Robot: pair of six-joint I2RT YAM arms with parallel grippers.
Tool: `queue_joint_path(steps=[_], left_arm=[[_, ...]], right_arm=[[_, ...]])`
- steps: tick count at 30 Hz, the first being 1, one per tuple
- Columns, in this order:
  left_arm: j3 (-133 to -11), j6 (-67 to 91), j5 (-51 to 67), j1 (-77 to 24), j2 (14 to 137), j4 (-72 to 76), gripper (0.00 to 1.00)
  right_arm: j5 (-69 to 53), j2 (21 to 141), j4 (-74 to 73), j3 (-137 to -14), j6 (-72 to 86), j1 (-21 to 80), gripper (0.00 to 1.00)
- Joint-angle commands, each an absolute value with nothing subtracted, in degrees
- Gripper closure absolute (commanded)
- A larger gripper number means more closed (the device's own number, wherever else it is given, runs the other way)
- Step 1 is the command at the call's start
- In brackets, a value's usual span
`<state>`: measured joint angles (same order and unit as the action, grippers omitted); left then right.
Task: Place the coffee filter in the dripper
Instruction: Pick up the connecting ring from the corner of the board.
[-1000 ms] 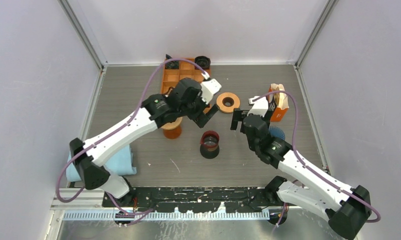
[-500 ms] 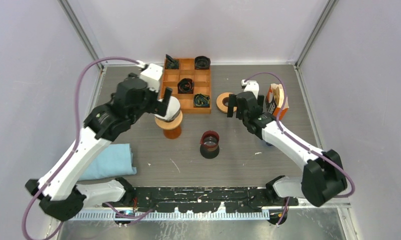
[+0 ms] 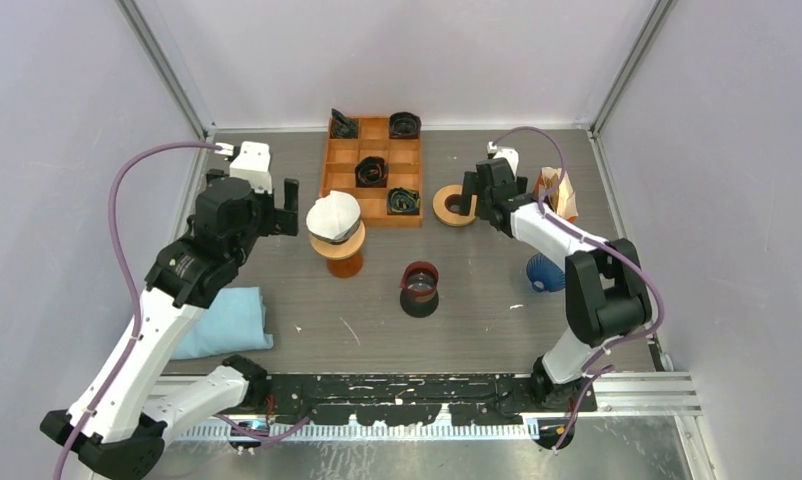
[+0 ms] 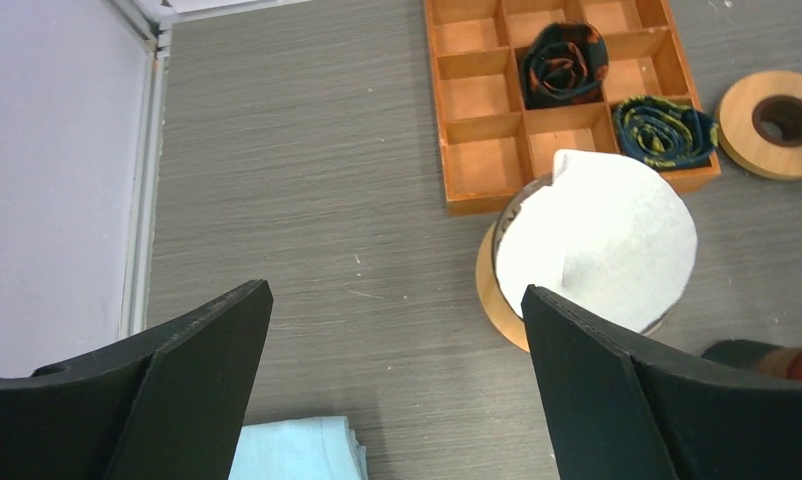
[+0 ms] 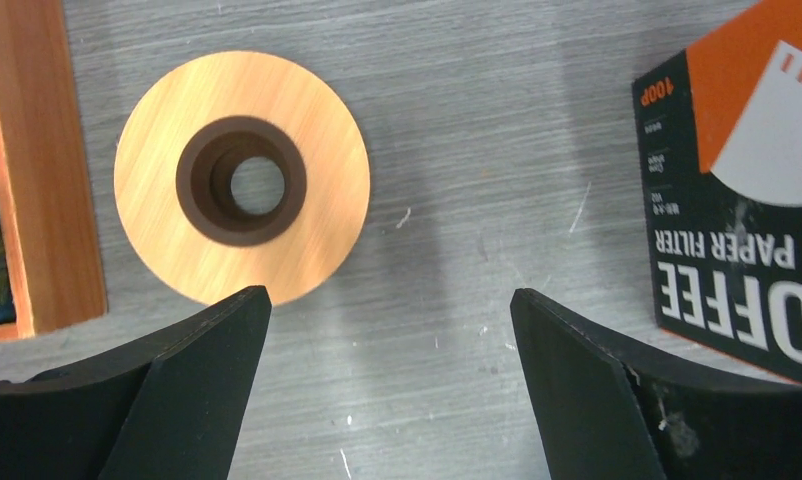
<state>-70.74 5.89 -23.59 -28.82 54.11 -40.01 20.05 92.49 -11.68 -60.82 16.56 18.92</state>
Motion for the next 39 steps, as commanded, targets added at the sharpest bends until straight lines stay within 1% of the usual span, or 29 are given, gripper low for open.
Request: queue_joint_path(steps=[1, 7, 11, 17, 18, 25, 30, 33, 35, 39], left_arm=[[-69.42, 8.03, -24.45, -25.76, 50.93, -33.14, 0.01], [-66.97, 7.78, -25.73, -24.01, 48.67, -30.90, 0.01], [-66.78, 7.31, -26.31, -23.56, 48.78, -30.82, 0.01], [-66.35, 6.80, -26.67, -23.30, 48.49, -30.52, 0.01], [-66.31, 6.65, -26.78, -23.29, 48.39, -30.42, 0.01], [-65.83, 6.28, -27.03, -23.03, 48.24, -29.95, 0.01], [-65.58, 6.24, -26.72, -22.95, 48.03, -29.65, 0.01], [-65.44, 6.11, -26.50, -22.85, 48.06, -29.45, 0.01], [-65.29, 6.15, -26.38, -22.77, 47.94, -29.34, 0.01], [-65.15, 6.06, -26.29, -22.80, 47.77, -29.15, 0.01]], right_arm=[[16.58, 95.67, -8.99, -65.99, 15.91, 17.69, 0.04], [13.17, 101.60, -8.91, -69.88, 15.57, 16.76, 0.07], [13.09, 104.96, -9.40, -72.93, 15.55, 16.43, 0.09], [13.08, 109.94, -10.16, -76.76, 15.60, 15.87, 0.15], [11.20, 110.90, -10.59, -77.23, 15.52, 15.72, 0.16], [9.45, 113.10, -10.87, -78.25, 15.34, 15.05, 0.22], [6.76, 114.02, -10.99, -78.15, 15.64, 14.35, 0.31], [5.71, 114.18, -11.16, -78.14, 15.64, 14.10, 0.39], [5.16, 113.89, -11.37, -78.05, 15.69, 13.97, 0.46], [4.83, 112.07, -12.12, -77.58, 15.78, 13.79, 0.53]])
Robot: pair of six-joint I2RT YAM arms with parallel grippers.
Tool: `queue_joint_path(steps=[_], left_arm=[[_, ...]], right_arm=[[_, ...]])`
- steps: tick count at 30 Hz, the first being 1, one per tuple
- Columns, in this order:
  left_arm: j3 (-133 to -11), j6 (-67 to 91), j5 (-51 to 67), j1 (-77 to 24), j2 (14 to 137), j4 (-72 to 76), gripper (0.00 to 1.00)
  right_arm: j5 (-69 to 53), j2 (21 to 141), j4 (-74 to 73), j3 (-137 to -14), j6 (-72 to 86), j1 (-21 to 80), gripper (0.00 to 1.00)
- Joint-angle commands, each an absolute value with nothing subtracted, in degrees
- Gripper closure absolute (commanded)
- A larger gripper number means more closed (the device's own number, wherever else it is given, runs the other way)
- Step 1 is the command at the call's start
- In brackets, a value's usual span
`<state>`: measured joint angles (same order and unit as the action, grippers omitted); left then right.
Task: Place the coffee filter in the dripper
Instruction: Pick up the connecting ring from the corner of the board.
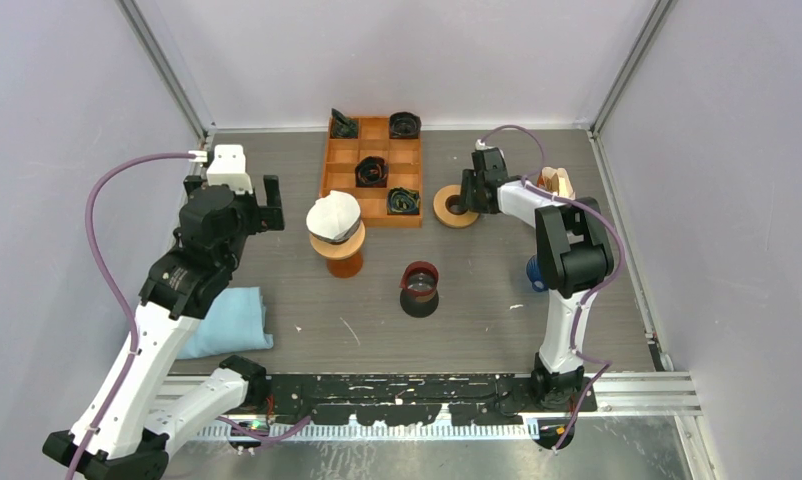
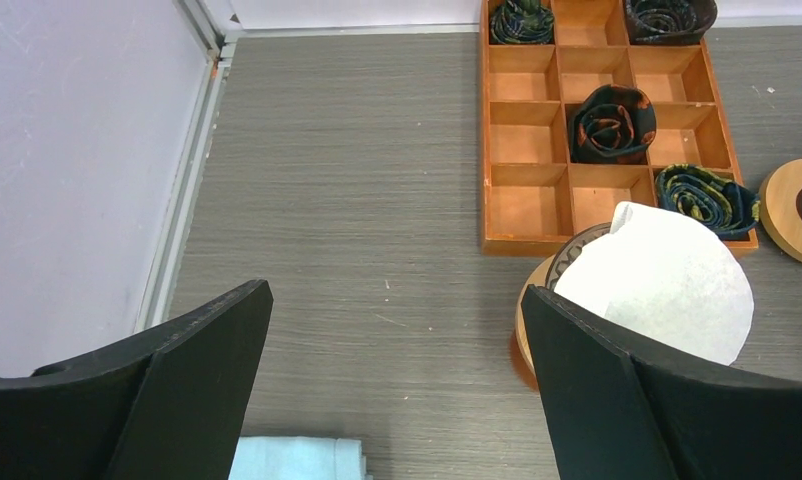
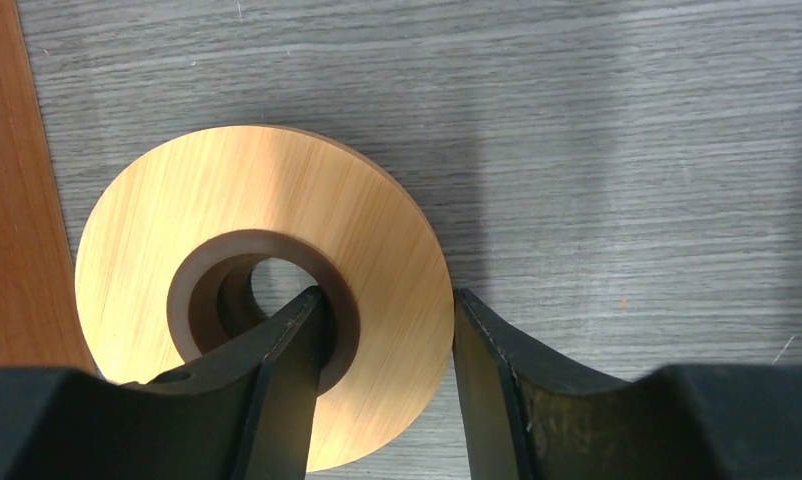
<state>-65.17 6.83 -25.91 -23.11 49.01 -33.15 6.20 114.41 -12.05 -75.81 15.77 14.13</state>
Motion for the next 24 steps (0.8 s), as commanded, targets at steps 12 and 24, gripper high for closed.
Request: queue_joint_path(steps=[12, 24], left_arm=[[-64.52, 5.79, -25.67, -22.68, 47.28, -28.50, 0.01], [-63.89, 5.71, -24.43, -22.62, 46.07, -27.60, 0.01]], right_arm=[[4.36, 101.42, -17.47, -73.77, 15.29, 13.79, 0.62], [-1.53, 85.71, -27.70, -70.71, 14.62, 14.35, 0.64]])
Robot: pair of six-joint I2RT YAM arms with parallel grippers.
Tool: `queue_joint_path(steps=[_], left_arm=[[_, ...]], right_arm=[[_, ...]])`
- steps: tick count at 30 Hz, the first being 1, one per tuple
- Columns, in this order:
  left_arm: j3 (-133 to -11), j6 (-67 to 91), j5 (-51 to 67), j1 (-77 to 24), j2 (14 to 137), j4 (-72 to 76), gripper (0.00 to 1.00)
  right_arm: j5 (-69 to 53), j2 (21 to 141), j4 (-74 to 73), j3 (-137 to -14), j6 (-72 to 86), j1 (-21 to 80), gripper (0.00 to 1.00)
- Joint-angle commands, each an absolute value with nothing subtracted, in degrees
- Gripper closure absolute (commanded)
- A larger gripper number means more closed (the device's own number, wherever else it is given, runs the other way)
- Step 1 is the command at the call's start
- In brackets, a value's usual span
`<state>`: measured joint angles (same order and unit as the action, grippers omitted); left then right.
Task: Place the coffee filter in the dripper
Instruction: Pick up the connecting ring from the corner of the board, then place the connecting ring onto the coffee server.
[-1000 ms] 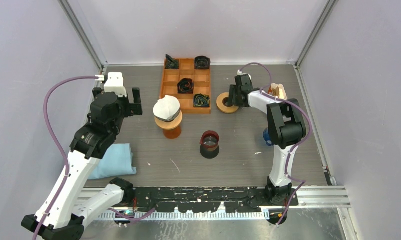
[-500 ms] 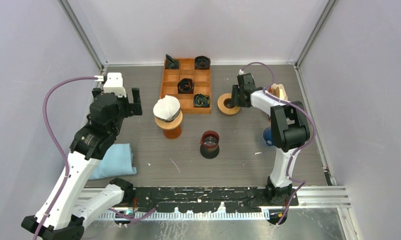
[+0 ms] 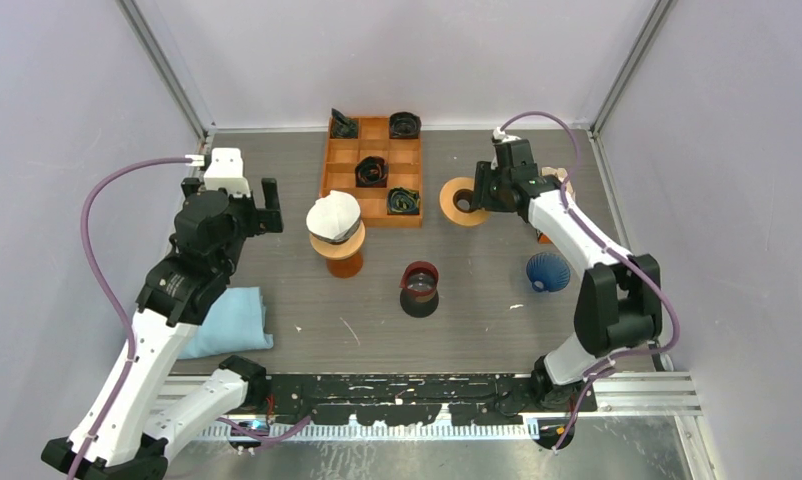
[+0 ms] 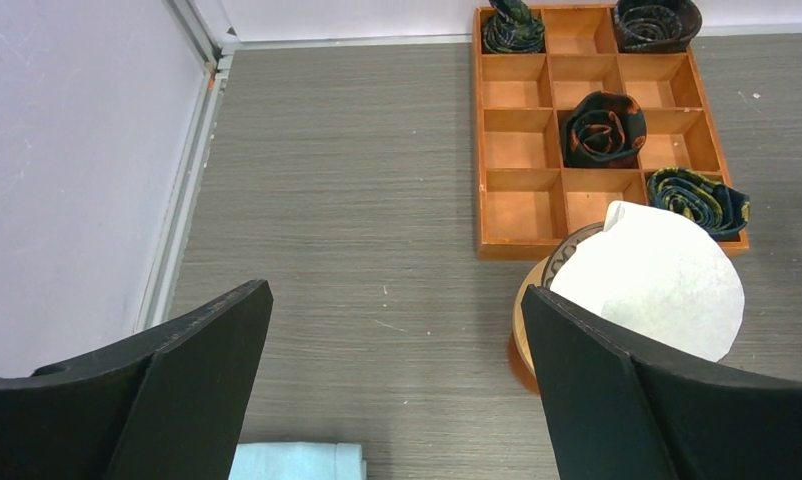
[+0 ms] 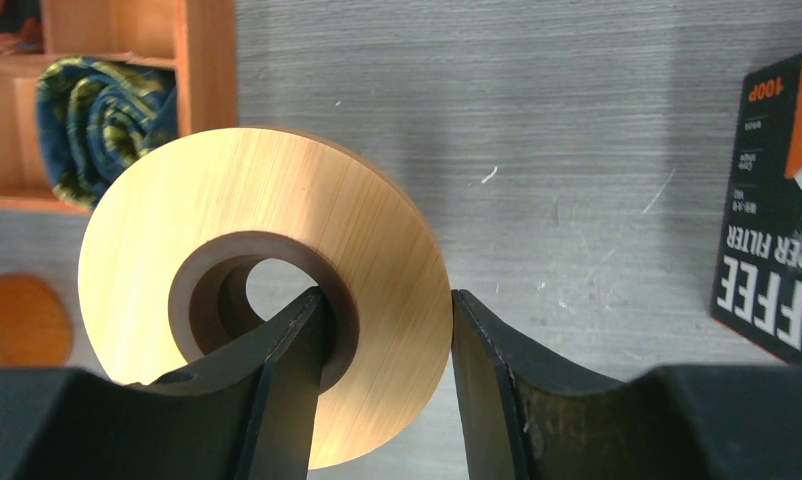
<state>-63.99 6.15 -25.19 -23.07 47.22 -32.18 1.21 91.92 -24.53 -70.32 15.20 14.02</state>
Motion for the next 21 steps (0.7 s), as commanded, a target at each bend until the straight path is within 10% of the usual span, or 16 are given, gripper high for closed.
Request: queue_joint_path(steps=[1, 21], left_arm=[[-63.84, 5.76, -24.36, -22.59, 46.06, -27.60, 0.01], [-62.31, 5.27, -24.98, -22.64, 46.40, -25.85, 0.01]], right_arm=[[-1.77, 84.54, -29.03, -70.68, 14.44, 14.69, 0.64], [5.02, 72.31, -42.53, -70.80, 18.87, 38.71, 0.64]])
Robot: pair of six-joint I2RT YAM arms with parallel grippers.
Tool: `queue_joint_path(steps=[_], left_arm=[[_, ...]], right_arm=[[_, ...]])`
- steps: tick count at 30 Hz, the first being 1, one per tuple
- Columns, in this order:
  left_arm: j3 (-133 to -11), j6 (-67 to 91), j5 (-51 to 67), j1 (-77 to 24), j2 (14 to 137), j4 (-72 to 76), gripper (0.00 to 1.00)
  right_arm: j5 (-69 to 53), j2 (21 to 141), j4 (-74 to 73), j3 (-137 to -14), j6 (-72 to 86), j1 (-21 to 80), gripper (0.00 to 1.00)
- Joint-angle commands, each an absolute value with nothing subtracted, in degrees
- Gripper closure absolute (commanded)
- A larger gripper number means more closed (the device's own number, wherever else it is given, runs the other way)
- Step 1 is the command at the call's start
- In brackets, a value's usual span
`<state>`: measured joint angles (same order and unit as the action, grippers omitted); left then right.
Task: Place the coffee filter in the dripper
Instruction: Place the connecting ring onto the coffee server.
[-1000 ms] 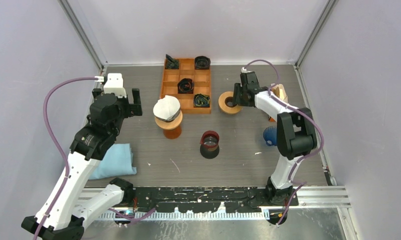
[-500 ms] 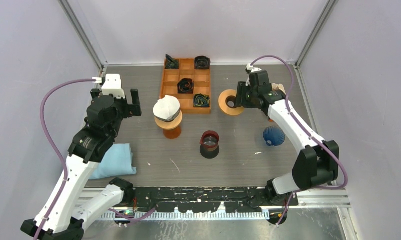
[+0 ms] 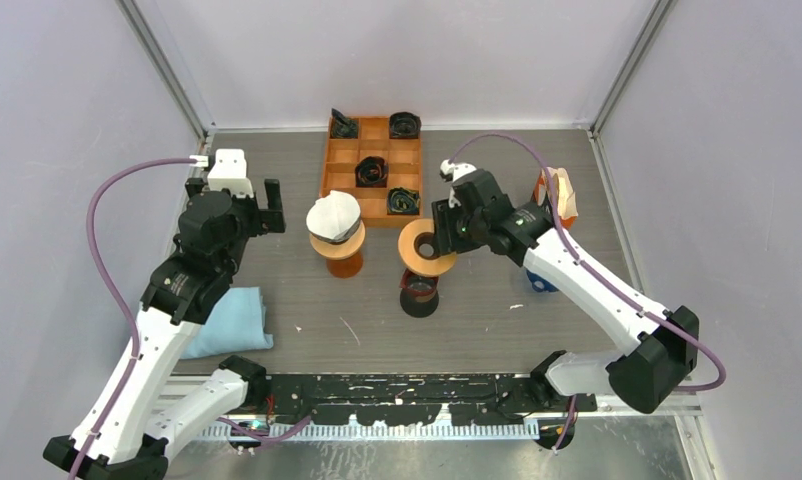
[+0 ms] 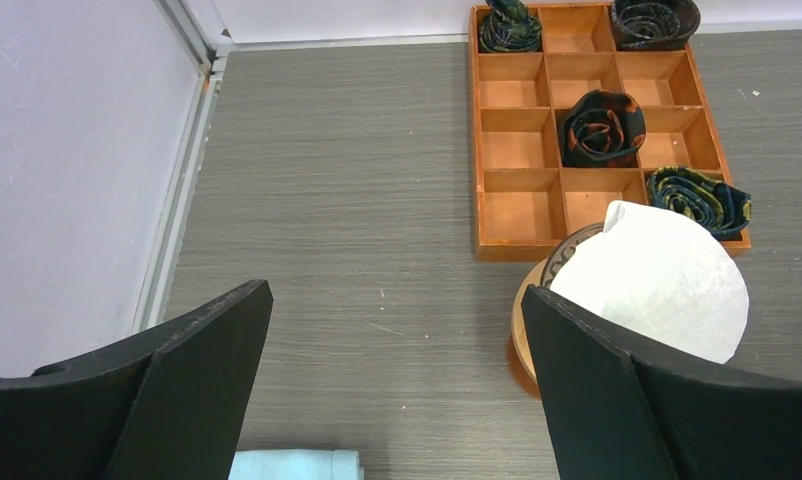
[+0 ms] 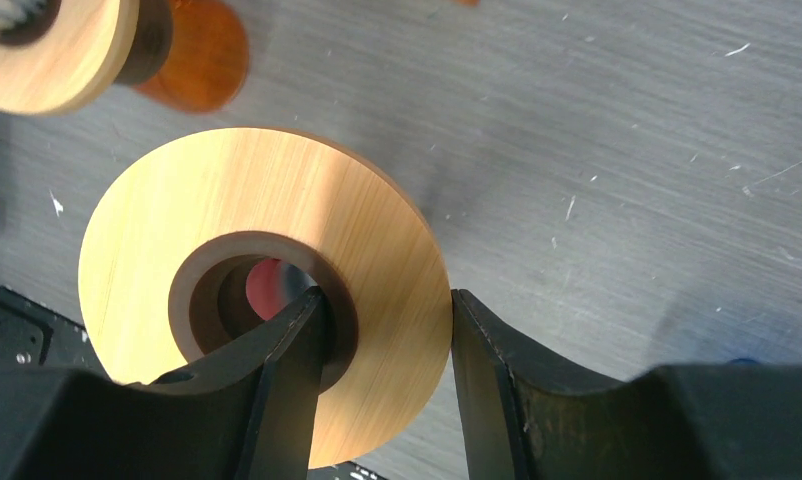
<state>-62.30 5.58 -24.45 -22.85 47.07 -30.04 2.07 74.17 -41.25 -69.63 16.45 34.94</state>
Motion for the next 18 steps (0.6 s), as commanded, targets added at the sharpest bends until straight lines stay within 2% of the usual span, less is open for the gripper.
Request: queue_joint_path(steps=[1, 8, 18], left_arm=[[-62.31, 5.25, -24.90, -22.57, 46.37, -25.84, 0.01], [-62.31, 5.10, -24.87, -22.59, 46.17, -25.75, 0.01], [-62.14, 4.92, -25.09, -22.59, 45.94, -25.68, 0.01]], right_arm=[[5.42, 72.47, -42.78, -70.89, 19.16, 39.67, 0.63], [8.34, 74.64, -45.07, -71.25, 20.16, 44.29, 0.63], [10.11, 78.91, -43.26, -70.28, 20.80, 45.62, 0.62]])
